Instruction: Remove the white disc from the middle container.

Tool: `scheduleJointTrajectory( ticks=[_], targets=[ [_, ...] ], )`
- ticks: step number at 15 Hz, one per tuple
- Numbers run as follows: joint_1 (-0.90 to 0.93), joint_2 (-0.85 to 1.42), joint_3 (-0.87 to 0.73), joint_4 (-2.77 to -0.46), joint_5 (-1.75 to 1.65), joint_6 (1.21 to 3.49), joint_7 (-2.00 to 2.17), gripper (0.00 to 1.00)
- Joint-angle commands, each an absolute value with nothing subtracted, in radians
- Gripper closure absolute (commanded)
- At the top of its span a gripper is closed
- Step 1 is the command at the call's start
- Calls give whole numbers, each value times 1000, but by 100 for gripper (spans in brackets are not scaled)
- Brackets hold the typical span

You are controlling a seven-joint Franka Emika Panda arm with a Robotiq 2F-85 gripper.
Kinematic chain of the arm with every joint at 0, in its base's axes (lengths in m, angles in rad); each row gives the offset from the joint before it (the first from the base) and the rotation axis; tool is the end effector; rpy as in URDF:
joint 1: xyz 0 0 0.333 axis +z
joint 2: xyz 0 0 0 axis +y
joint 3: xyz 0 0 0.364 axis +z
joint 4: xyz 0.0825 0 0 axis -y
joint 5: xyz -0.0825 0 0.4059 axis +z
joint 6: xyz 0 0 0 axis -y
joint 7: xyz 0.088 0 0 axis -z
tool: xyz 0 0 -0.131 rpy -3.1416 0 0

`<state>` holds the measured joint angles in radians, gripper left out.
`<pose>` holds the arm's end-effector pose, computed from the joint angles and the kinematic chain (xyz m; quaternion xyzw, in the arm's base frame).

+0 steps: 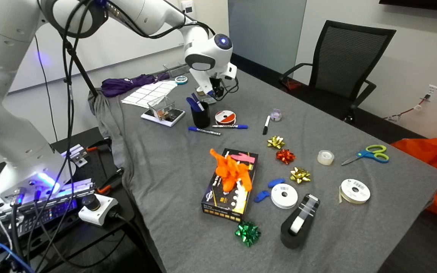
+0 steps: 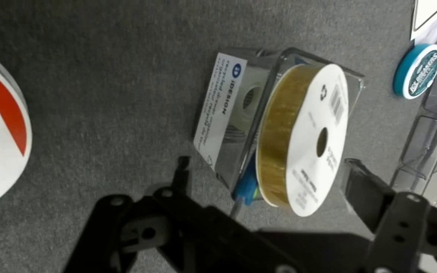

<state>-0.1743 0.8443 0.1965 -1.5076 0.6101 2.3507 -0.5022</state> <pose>0.7678 0.0092 0.1706 -0.9588 -0.0085 -0.0654 0.2762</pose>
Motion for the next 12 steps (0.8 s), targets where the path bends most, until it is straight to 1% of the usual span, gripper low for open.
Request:
scheduleJointTrajectory(
  ticks=[1,2,3,7,8,10,12],
  targets=[
    [-194,773,207,-1549,578,2297,-460,0],
    [-193,767,207,-1543,576,2284,-454,25],
    [-191,765,206,-1538,577,2280,-449,26],
    [-179,775,197,-1518,576,2297,-428,55],
    [-176,778,194,-1516,572,2301,-423,15],
    [-174,781,191,-1514,564,2304,-418,16],
    [-173,785,189,-1516,550,2308,-412,5]
  ],
)
